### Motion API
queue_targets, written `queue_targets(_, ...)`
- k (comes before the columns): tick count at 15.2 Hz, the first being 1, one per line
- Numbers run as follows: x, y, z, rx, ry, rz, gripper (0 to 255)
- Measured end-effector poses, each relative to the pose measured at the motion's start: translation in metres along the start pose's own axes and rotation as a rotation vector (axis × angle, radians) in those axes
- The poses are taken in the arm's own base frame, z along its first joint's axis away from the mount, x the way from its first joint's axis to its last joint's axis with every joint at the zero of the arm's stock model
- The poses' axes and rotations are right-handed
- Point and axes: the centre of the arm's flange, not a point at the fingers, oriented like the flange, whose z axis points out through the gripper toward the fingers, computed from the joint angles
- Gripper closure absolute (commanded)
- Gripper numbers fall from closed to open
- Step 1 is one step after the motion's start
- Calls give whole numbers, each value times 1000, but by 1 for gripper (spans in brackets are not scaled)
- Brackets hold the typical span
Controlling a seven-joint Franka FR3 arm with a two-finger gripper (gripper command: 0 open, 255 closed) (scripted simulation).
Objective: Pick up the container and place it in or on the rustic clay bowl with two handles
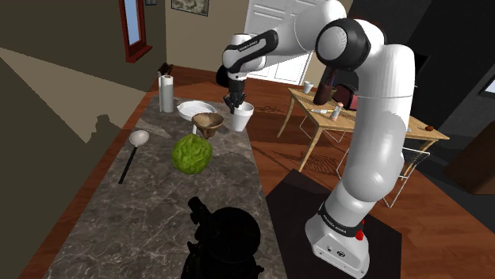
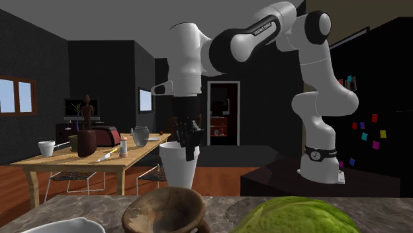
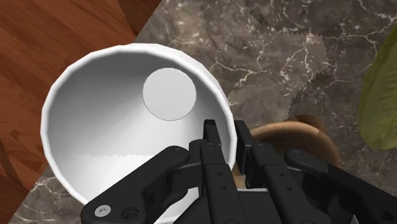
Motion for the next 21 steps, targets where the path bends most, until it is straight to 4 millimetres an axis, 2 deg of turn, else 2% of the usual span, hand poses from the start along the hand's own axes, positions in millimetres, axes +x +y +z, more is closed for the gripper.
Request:
queue_targets(20, -6, 4, -103, 0, 0, 0, 255)
queue_targets(21, -2, 0, -106, 0, 0, 0, 255)
